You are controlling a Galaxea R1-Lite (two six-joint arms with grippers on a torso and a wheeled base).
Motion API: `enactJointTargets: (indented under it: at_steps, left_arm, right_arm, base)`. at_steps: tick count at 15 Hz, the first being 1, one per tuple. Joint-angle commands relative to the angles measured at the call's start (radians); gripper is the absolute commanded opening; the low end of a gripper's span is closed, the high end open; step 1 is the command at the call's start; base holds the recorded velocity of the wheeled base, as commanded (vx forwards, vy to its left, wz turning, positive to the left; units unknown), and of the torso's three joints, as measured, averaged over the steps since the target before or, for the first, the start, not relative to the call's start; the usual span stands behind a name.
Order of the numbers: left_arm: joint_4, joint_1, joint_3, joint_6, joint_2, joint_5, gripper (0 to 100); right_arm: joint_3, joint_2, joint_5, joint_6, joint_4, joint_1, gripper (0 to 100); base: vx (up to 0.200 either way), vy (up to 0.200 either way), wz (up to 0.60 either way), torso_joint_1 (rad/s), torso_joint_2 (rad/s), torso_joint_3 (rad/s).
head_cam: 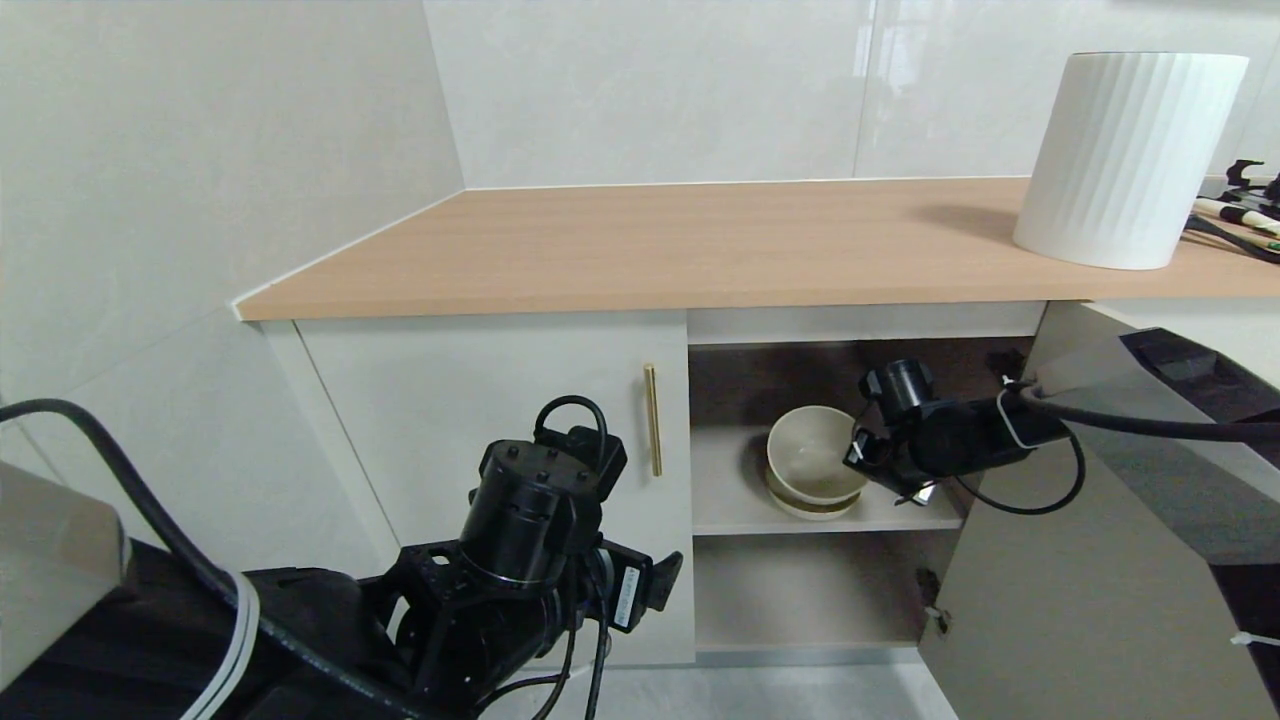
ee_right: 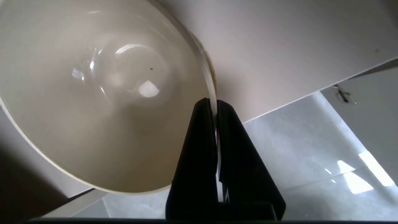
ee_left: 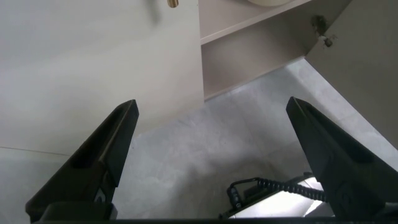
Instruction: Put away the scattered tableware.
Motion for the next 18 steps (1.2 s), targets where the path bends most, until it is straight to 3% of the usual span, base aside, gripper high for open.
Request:
enactJointTargets:
  at_steps: [1,8,9,18]
  left_arm:
    - [-0.001,0.0,0.0,0.0,-0.001,0.001,100]
    - [-0.001,0.0,0.0,0.0,-0.001,0.001,100]
    - [-0.001,0.0,0.0,0.0,-0.001,0.001,100]
    - [0.001,0.003,0.0,-0.005,-0.006,0.001,100]
  right_arm:
    - [-0.01,0.008,-0.001,0.0,-0.001,0.001,0]
    - [-0.01,0.008,-0.001,-0.002,0.002,0.002,0]
    - [-0.01,0.008,-0.001,-0.002,0.002,0.007,100]
    - [0.007,-0.007,-0.001,0.0,0.007,0.024,100]
  base:
    - [0.0,0.0,0.0,0.0,0.0,0.0]
    - [0.0,0.0,0.0,0.0,0.0,0.0]
    - [0.0,0.0,0.0,0.0,0.0,0.0]
    - [0.0,0.0,0.0,0.0,0.0,0.0]
